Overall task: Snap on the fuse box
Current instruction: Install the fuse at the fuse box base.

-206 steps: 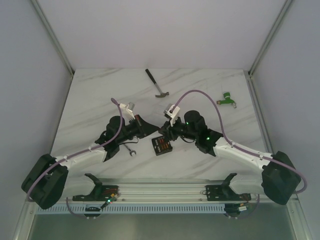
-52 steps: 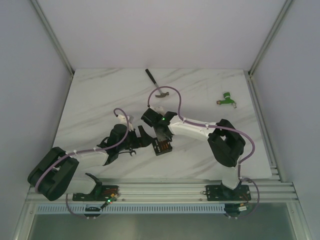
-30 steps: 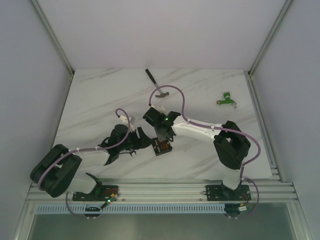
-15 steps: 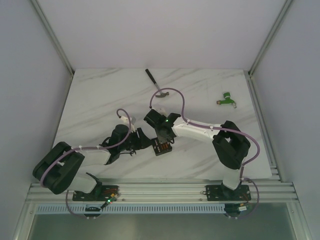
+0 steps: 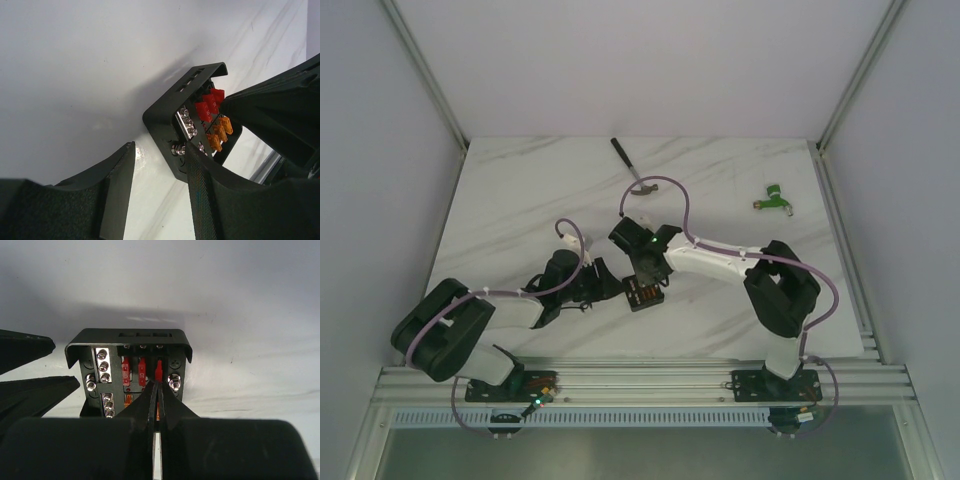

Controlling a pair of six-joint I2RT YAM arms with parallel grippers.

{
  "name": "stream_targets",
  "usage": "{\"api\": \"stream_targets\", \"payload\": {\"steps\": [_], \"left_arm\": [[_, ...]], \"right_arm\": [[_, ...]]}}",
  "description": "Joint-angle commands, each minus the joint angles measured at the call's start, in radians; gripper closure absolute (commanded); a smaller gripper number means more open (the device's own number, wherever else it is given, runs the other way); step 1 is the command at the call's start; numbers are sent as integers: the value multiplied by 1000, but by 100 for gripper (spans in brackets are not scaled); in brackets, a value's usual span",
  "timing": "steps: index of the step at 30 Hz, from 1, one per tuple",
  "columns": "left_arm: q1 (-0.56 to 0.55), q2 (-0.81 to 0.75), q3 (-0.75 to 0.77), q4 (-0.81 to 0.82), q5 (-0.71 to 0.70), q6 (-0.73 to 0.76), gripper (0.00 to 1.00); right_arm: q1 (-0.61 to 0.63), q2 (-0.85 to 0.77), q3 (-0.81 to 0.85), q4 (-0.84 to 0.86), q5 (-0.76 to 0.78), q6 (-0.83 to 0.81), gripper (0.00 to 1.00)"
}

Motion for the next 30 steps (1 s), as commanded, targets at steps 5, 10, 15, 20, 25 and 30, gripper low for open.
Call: {"api": "stream_targets", "payload": {"steps": [5, 10, 15, 20, 25, 30], "left_arm": [[3, 21, 10, 30, 22, 0, 47], [2, 29, 12, 30, 23, 3, 48], [2, 32, 14, 30, 21, 1, 48], [1, 33, 17, 26, 23, 3, 48], [1, 28, 18, 24, 25, 2, 48], [2, 25, 19, 24, 26, 2, 48]], "right_arm": [[-23, 141, -21, 2, -33, -39, 100], [-38, 192, -20, 6, -44, -61, 100], [-47, 227, -28, 16, -60, -72, 100], [-40, 111, -42, 35, -80, -78, 96], [-40, -16, -38, 36, -91, -68, 84], [-41, -70, -33, 46, -81, -54, 76]]}}
